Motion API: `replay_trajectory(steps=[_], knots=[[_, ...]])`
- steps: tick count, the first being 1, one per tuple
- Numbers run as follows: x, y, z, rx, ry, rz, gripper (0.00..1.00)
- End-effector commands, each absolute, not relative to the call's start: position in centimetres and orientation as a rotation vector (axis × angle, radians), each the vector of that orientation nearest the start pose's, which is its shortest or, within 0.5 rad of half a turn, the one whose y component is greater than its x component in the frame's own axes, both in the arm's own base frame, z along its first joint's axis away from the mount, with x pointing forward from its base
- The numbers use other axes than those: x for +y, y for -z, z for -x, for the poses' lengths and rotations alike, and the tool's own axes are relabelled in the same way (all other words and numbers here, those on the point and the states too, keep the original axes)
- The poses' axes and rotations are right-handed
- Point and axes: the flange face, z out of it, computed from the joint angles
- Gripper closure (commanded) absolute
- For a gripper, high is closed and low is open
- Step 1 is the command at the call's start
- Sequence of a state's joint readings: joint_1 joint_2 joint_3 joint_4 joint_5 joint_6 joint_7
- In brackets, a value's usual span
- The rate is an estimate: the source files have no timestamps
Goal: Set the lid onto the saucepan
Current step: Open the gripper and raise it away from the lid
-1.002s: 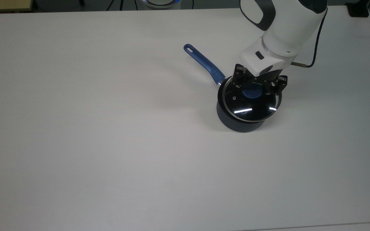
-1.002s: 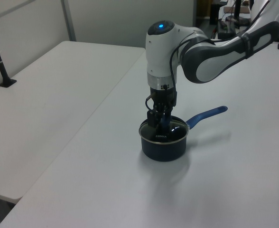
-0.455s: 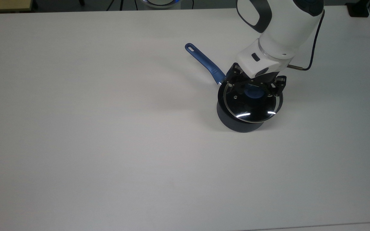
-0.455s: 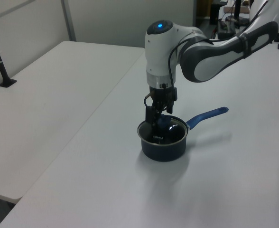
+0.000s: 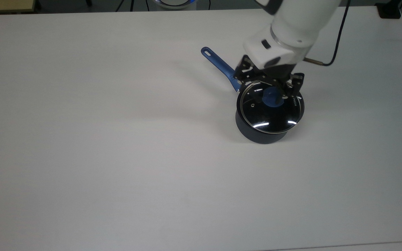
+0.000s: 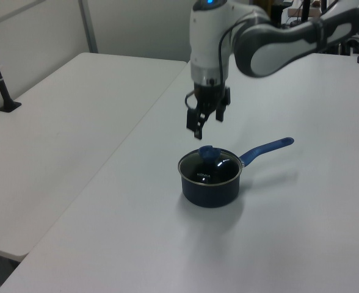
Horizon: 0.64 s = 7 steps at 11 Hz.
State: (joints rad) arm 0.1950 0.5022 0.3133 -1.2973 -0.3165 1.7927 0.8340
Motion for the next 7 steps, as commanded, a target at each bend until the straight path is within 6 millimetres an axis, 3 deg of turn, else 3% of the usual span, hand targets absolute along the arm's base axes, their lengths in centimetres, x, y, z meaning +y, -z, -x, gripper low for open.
replay_trajectory(steps=[1, 2, 4, 7], knots=[[22.4, -53.4, -62.6, 0.654, 0.111, 3.200, 0.00], [19.9, -55.8, -61.6, 0.674, 0.071, 3.203, 0.00], [14.4, -59.8, -58.3, 0.523, -0.069, 3.222, 0.00], [5.5, -63.9, -54.9, 0.432, -0.073, 3.167, 0.00]])
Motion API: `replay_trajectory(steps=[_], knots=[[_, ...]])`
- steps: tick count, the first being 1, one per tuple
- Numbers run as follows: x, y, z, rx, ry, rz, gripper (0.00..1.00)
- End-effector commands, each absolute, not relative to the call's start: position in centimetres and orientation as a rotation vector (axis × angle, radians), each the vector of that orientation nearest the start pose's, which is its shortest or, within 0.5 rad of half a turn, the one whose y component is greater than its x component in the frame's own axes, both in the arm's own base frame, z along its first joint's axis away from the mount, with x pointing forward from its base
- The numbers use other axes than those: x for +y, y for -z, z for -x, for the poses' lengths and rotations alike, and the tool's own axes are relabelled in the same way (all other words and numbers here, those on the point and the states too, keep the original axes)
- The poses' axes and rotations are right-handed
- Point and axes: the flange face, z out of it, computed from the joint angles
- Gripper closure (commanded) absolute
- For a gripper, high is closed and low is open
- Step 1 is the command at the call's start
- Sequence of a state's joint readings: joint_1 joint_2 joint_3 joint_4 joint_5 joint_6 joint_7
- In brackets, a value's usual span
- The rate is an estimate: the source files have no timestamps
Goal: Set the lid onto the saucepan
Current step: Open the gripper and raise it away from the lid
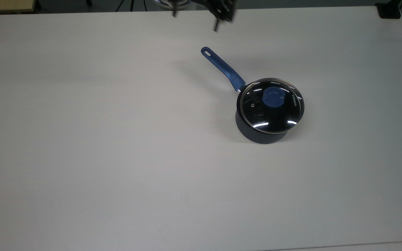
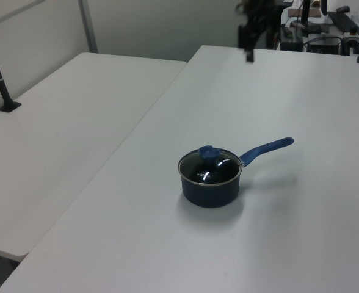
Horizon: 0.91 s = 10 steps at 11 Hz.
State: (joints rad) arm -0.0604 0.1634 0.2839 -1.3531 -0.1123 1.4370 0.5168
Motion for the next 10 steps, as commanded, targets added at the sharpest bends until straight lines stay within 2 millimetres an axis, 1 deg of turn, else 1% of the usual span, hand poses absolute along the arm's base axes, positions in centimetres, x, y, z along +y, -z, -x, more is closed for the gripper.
replay_trajectory(steps=[1, 2, 3, 4, 5, 6, 8, 10], knots=[[2.7, -65.2, -54.1, 0.335, -0.049, 3.145, 0.00], [0.6, -65.8, -53.7, 0.284, -0.034, 3.147, 0.00], [-0.8, -65.4, -53.8, 0.245, -0.035, 3.150, 0.00], [-2.5, -65.4, -54.0, 0.182, 0.005, 3.152, 0.00], [-3.9, -65.5, -53.9, 0.140, 0.019, 3.154, 0.00], [-4.7, -65.5, -53.8, 0.101, 0.020, 3.155, 0.00], [-5.8, -65.7, -53.9, 0.117, 0.044, 3.154, 0.00], [-6.0, -65.7, -53.9, 0.120, 0.057, 3.152, 0.00]])
